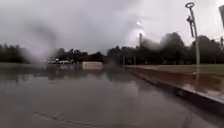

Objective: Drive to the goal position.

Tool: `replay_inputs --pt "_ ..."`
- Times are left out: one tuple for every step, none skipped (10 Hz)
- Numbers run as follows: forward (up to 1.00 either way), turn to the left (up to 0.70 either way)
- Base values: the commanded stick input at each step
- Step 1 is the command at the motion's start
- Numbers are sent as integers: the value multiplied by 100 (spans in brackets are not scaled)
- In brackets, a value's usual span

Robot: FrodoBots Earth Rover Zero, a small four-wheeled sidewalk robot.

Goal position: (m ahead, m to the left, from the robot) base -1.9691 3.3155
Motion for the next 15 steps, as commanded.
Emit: replay_inputs --pt "70 0" --pt "70 0" --pt "70 0" --pt "70 0" --pt "70 0" --pt "70 0" --pt "70 0" --pt "70 0" --pt "70 0" --pt "70 0" --pt "70 0" --pt "70 -1" --pt "70 -3" --pt "70 -5" --pt "70 -23"
